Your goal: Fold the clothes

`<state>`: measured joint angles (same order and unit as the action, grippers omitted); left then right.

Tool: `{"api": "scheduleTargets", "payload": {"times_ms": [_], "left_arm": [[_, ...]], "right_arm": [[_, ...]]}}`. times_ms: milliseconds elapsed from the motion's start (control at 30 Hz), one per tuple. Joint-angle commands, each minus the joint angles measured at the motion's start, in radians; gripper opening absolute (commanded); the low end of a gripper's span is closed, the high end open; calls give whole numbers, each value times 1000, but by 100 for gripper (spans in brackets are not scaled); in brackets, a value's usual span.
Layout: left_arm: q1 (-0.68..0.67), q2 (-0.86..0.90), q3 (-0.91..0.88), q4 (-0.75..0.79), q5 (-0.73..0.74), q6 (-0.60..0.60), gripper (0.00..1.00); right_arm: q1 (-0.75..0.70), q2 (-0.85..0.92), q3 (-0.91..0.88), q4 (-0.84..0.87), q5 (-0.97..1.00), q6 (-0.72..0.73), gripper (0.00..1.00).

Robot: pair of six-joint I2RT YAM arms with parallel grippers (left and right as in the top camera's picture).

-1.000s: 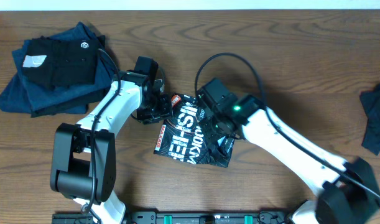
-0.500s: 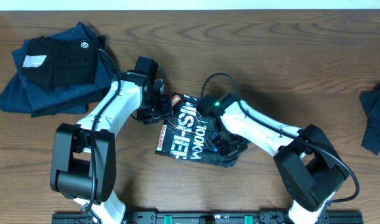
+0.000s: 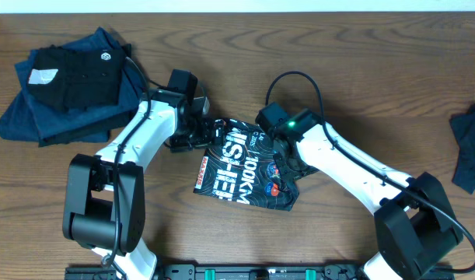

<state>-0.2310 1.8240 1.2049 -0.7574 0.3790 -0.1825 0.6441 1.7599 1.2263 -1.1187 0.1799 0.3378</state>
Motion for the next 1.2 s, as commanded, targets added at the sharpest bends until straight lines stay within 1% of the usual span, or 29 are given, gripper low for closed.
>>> {"api": "scheduleTargets", "payload": {"times_ms": [0, 100, 267, 400, 433, 500, 667, 733, 800, 867, 933, 967, 1067, 1167], "left_arm": [[13, -8, 31, 38, 3, 63, 99], [21, -8, 30, 96, 8, 79, 98], [23, 11, 30, 154, 136, 153, 98], [22, 60, 30, 169, 138, 153, 98], [22, 75, 30, 171, 138, 153, 100], [22, 109, 30, 173, 143, 153, 94], [21, 177, 30, 177, 251, 183, 82], [17, 194, 30, 177, 250, 185, 74], [11, 201, 30, 177, 250, 199, 61], [5, 201, 30, 177, 250, 218, 38], [2, 201, 30, 176, 250, 220, 12], [2, 201, 30, 176, 250, 220, 6], [6, 200, 30, 175, 248, 220, 6], [24, 188, 34, 151, 204, 219, 6]], "right_arm": [[-11, -23, 2, 6, -17, 26, 24], [-11, -23, 2, 13, -27, 33, 24], [-11, -23, 2, 27, -43, 35, 24], [-11, -23, 2, 27, -51, 44, 23], [-11, -23, 2, 27, -53, 43, 22], [-11, -23, 2, 26, -54, 44, 21], [-11, -23, 2, 27, -53, 71, 20], [-11, -26, 2, 27, -53, 77, 20], [-11, -33, 2, 27, -52, 77, 18], [-13, -42, 2, 27, -49, 77, 18], [-19, -55, 2, 27, -48, 77, 18], [-25, -63, 2, 27, -48, 77, 18], [-48, -94, 2, 25, -48, 77, 18], [-82, -138, 2, 19, -48, 76, 18]]}}
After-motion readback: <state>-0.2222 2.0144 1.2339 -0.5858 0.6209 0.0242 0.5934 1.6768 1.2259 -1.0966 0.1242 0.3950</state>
